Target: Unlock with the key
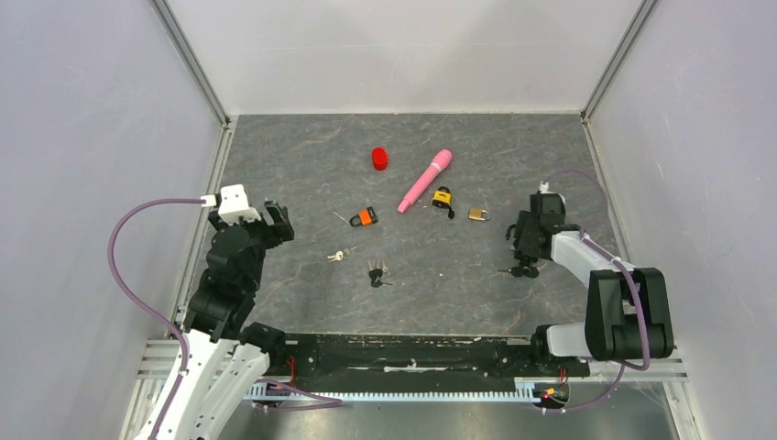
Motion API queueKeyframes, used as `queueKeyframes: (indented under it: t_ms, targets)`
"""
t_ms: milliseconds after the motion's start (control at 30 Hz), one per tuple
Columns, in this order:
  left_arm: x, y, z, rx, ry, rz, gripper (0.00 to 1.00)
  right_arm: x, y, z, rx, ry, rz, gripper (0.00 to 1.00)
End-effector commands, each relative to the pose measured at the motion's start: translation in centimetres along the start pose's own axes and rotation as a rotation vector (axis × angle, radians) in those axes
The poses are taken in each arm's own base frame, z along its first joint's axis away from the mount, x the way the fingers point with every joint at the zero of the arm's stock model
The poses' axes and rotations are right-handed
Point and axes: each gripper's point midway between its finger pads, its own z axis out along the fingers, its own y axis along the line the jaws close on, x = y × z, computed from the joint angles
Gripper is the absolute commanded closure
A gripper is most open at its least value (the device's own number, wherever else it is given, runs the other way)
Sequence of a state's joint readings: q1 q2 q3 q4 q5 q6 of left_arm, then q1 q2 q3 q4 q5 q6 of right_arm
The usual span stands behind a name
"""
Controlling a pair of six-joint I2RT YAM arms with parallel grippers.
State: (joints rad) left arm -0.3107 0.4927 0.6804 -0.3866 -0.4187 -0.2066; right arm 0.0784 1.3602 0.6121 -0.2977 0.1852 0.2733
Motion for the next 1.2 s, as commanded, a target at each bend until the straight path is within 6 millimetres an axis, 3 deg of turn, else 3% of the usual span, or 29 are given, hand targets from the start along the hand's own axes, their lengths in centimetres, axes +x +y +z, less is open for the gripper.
queueKeyframes:
  t_ms: [0,133,267,333,367,467,600,733,900,1033,1167]
  targets:
    - [-1.1,0.0,0.2,-0.008,-0.046,0.016,0.14,-4.0,-3.9,1.2,0.086,-0.096,0.169,0.7]
    - [-0.8,-0.2,0.3,-0.002,-0.035,0.022,0.14,-8.3,-4.9,3.2,0.109,-0.108,0.194,0.68]
    - [-0.3,-0.4,0.6,0.001,-0.019,0.032,0.14,-10.9,-5.1,5.7,0.101,-0.107,0.22,0.62]
    - [0.0,-0.6,0.8,0.002,-0.006,0.037,0.14,-12.3,-4.8,6.4,0.083,-0.118,0.215,0.52]
    - [0.2,-0.7,1.0,0.005,0.002,0.04,0.14,-13.1,-4.5,6.6,0.066,-0.125,0.207,0.43]
    - [0.8,-1.1,1.4,0.014,0.027,0.049,0.14,-15.0,-3.7,6.3,0.025,-0.153,0.188,0.31]
    - [1.4,-1.5,1.7,0.027,0.051,0.055,0.14,-17.0,-2.2,3.6,-0.007,-0.256,0.143,0.25]
    - [1.8,-1.9,1.9,0.044,0.07,0.058,0.14,-17.7,1.8,0.7,-0.091,-0.356,0.032,0.24]
    - [2.2,-2.2,2.1,0.054,0.091,0.067,0.14,-16.7,9.3,-2.4,-0.303,-0.438,-0.119,0.25]
    - [2.4,-2.4,2.2,0.059,0.102,0.071,0.14,-15.4,13.9,-3.8,-0.422,-0.453,-0.2,0.26]
    - [2.4,-2.7,2.2,0.075,0.106,0.066,0.14,-14.4,16.7,-4.2,-0.482,-0.449,-0.216,0.27]
